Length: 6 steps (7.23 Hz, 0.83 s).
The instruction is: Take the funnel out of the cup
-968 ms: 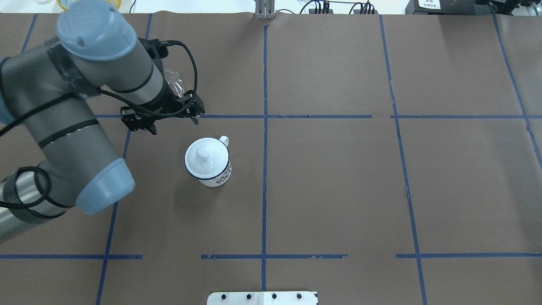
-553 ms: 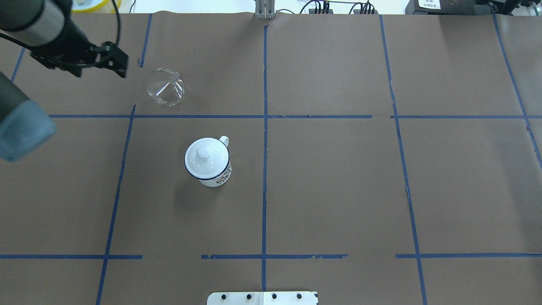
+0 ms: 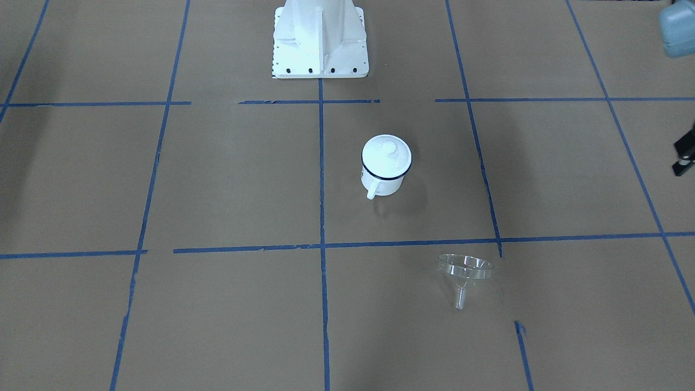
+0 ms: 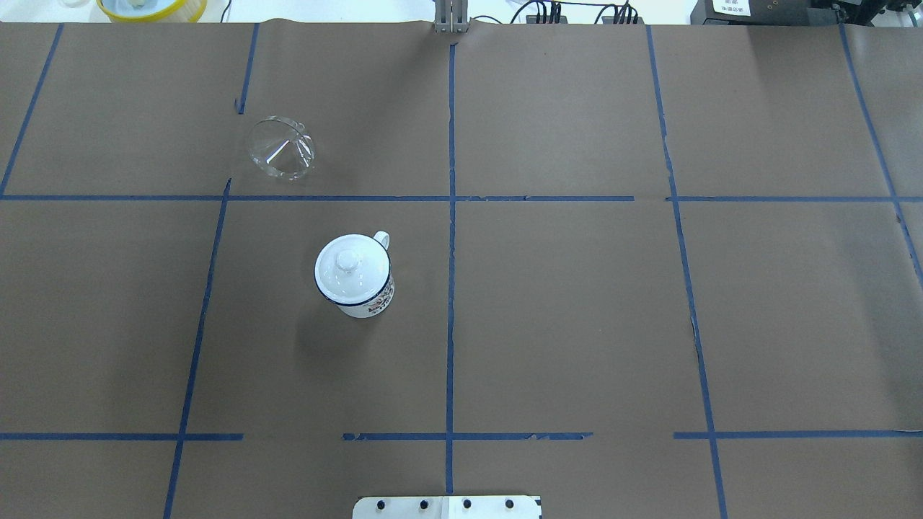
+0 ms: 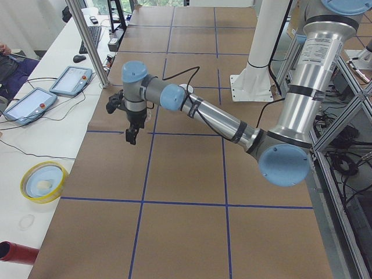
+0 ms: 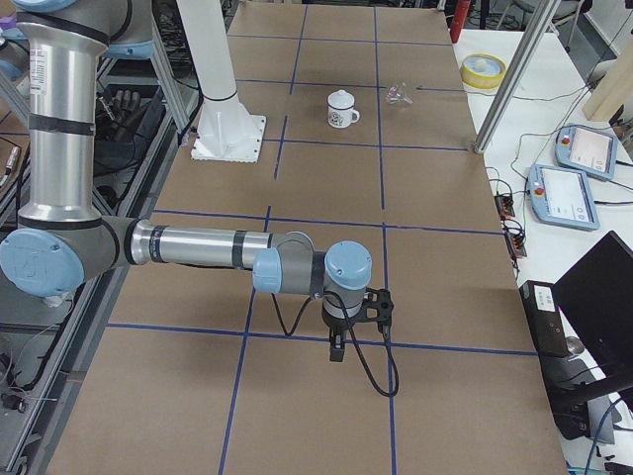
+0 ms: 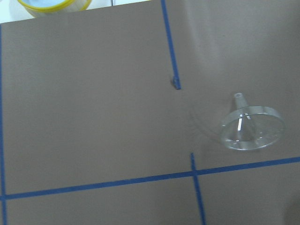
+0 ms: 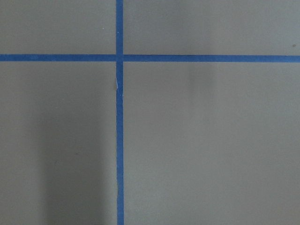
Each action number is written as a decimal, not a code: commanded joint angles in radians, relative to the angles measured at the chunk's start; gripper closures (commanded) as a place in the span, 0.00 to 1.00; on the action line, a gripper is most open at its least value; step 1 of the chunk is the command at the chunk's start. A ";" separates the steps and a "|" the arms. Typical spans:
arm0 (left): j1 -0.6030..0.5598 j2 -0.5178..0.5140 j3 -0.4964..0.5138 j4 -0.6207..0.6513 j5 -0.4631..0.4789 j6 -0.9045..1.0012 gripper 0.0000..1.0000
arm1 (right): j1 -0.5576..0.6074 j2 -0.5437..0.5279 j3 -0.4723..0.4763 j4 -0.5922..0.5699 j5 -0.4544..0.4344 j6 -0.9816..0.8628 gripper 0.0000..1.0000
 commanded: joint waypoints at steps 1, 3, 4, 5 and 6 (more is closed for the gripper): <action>-0.079 0.174 0.067 -0.061 -0.032 0.115 0.00 | 0.000 0.000 0.001 0.000 0.000 0.000 0.00; -0.105 0.190 0.103 -0.058 -0.035 0.118 0.00 | 0.000 0.000 0.001 0.000 0.000 0.000 0.00; -0.109 0.213 0.110 -0.060 -0.035 0.118 0.00 | 0.000 0.000 0.001 0.000 0.000 0.000 0.00; -0.128 0.219 0.108 -0.058 -0.035 0.118 0.00 | 0.000 0.000 0.001 0.000 0.000 0.000 0.00; -0.128 0.221 0.108 -0.051 -0.035 0.118 0.00 | 0.000 0.000 0.000 0.000 0.000 0.000 0.00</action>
